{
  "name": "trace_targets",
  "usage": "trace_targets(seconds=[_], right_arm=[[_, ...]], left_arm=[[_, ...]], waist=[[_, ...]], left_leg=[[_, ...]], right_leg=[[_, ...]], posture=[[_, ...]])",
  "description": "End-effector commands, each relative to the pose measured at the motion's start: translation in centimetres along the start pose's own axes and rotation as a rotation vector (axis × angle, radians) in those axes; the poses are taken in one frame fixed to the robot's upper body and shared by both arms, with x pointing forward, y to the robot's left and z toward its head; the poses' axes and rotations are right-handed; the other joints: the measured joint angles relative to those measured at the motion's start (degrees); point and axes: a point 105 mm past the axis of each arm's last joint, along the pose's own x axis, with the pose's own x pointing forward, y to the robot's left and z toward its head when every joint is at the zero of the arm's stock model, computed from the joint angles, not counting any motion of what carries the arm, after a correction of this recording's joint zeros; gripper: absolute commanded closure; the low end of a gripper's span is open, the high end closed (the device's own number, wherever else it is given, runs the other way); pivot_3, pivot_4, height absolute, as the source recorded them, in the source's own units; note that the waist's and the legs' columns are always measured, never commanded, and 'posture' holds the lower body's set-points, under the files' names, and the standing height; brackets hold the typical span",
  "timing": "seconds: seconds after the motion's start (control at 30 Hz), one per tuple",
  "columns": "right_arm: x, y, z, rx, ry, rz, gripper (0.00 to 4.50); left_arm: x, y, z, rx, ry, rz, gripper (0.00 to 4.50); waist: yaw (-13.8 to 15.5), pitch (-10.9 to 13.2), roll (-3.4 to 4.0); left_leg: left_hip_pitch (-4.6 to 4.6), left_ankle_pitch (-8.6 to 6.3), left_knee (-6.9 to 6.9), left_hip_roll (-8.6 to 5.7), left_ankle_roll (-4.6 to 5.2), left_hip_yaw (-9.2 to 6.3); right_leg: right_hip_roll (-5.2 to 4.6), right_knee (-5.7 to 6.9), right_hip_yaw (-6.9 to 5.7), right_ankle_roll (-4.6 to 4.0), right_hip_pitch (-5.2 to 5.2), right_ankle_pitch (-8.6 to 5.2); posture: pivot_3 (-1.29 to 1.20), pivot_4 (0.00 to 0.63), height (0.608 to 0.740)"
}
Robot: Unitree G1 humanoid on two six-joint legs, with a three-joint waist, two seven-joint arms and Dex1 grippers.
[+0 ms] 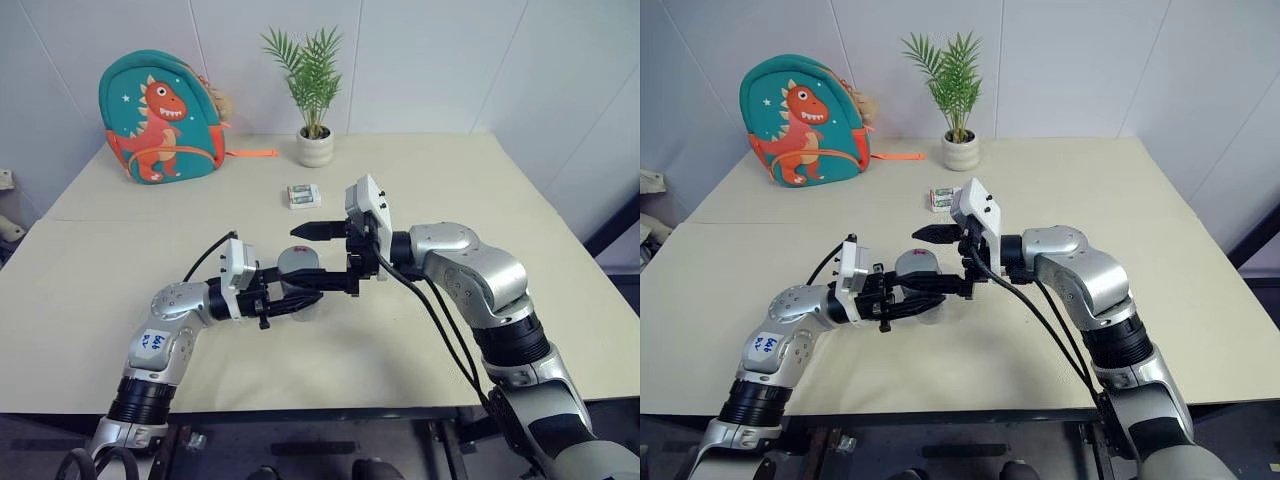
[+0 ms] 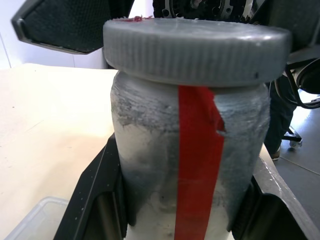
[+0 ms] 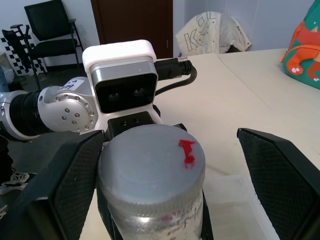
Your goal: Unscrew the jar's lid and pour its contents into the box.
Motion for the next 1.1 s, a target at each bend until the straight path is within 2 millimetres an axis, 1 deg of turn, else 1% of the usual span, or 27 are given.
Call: trace_targets(seconds=[0.03,0.3,0.7,0.8,0.93,1.0,1.1], right_arm=[[-1.9,-0.7,1.0,-0.046,-0.029,-0.045,0.04],[-3.1,-0.9,0.9,-0.035,-0.025,-0.042,0.04],[-3.8,-1.7,1.0,-0.028,-0.04,-0.076,0.04],[-3.7,-0.9,1.9,-0.011,-0.083,-0.023,0.04],[-2.7,1.3,2.8,0.015,-0.123,0.087,0.04],[-2.0,2.1,2.8,0.02,-0.129,0.116,0.04],[-1.1,2.4,2.6,0.02,-0.111,0.12,0.04]], left_arm=[[0.1,-0.3,1.1,0.045,-0.028,-0.02,2.52],[0.0,-0.3,1.0,0.044,-0.026,-0.016,2.52],[0.0,-0.2,1.0,0.044,-0.026,-0.012,2.52],[0.0,-0.2,1.0,0.043,-0.026,-0.011,2.52],[0.0,-0.2,1.0,0.042,-0.027,-0.01,2.52],[0.0,-0.2,1.0,0.042,-0.028,-0.01,2.52],[0.0,-0.2,1.0,0.041,-0.03,-0.009,2.52]], waist=[[0.0,0.0,0.0],[0.0,0.0,0.0],[0.0,0.0,0.0],[0.0,0.0,0.0],[0.0,0.0,0.0],[-0.1,0.0,0.0],[0.0,0.0,0.0]], left_leg=[[0.0,0.0,0.0,0.0,0.0,0.0],[0.0,0.0,0.0,0.0,0.0,0.0],[0.0,0.0,0.0,0.0,0.0,0.01],[0.0,0.0,0.0,0.0,0.0,0.01],[0.0,0.0,-0.01,0.01,0.0,0.0],[0.0,0.0,-0.01,0.02,0.0,0.0],[0.01,0.0,0.01,0.02,0.0,0.0]], right_leg=[[0.0,0.0,0.0,0.0,0.0,0.0],[0.0,-0.01,0.0,0.0,0.0,0.0],[0.0,-0.01,0.0,0.0,0.0,0.0],[0.01,-0.01,0.0,0.0,0.0,0.0],[0.01,-0.01,0.0,0.0,0.0,0.0],[0.01,-0.01,0.0,0.0,0.0,0.0],[0.01,0.01,0.0,0.0,0.0,0.0]], posture=[[0.0,0.15,0.74],[0.0,0.15,0.74],[0.0,0.15,0.74],[0.0,0.15,0.74],[0.0,0.15,0.74],[0.0,0.15,0.74],[0.0,0.15,0.74]])
